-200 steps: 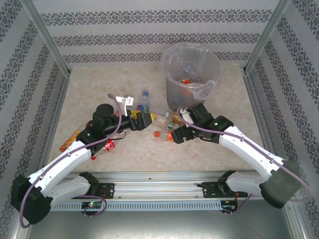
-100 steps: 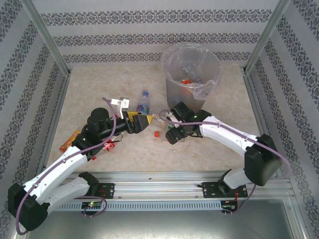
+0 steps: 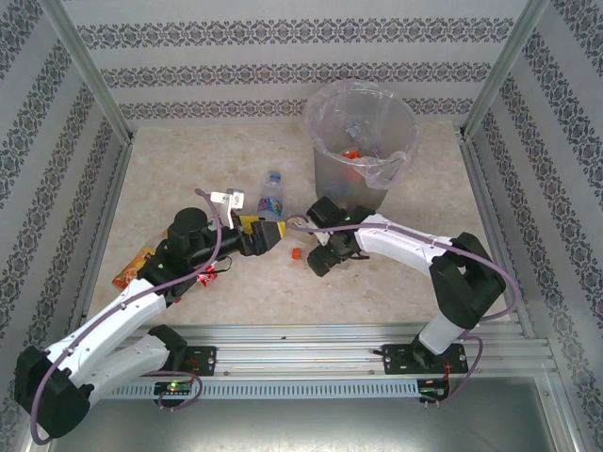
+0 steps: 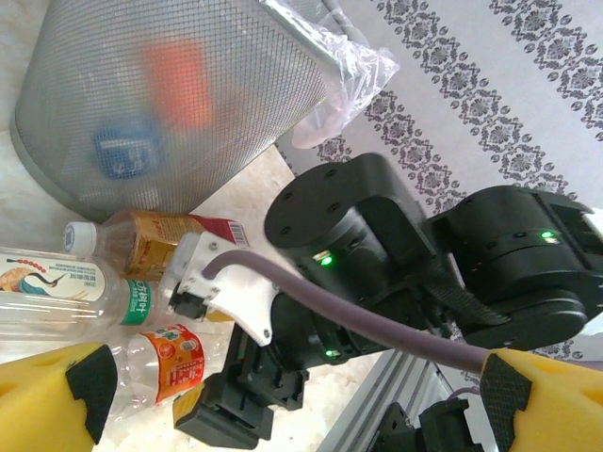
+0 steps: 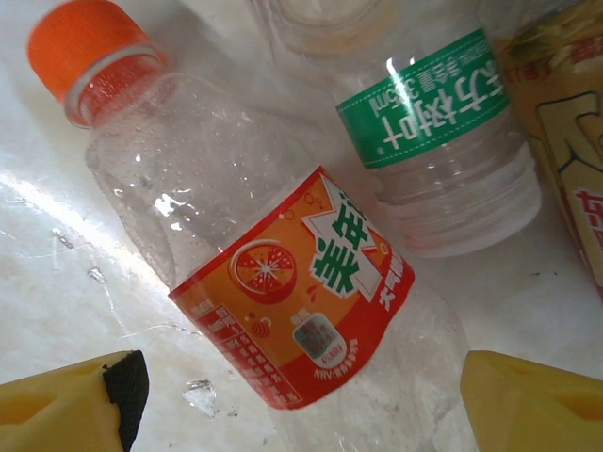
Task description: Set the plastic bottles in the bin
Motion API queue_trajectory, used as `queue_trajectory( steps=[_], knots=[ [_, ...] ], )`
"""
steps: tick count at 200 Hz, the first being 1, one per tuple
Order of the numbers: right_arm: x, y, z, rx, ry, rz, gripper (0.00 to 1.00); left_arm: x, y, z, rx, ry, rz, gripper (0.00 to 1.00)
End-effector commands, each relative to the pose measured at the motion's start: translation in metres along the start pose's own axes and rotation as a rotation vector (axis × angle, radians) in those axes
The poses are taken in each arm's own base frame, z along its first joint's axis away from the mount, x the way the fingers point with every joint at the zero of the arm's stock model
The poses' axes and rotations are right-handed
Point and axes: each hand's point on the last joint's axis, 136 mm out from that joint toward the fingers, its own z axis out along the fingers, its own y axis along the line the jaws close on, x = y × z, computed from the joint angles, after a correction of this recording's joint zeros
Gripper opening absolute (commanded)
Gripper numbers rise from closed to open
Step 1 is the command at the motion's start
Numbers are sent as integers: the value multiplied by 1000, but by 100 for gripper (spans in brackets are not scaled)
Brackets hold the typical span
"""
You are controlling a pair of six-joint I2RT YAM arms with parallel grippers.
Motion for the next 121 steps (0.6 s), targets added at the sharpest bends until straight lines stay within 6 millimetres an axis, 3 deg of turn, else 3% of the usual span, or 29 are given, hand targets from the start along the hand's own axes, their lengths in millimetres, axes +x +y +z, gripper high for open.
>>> queue_trajectory(
  steps=[1,73,121],
  knots=[
    [-6,2,5,33,-1,-38,87,-10,-11,-5,33,-45,34,100],
    [1,19,23,13,39,-28,84,-9,-10,-14,0,-46,60,100],
    [1,18,35,45,71,-10,75,-9,-11,-19,-14,-44,74,100]
  ],
)
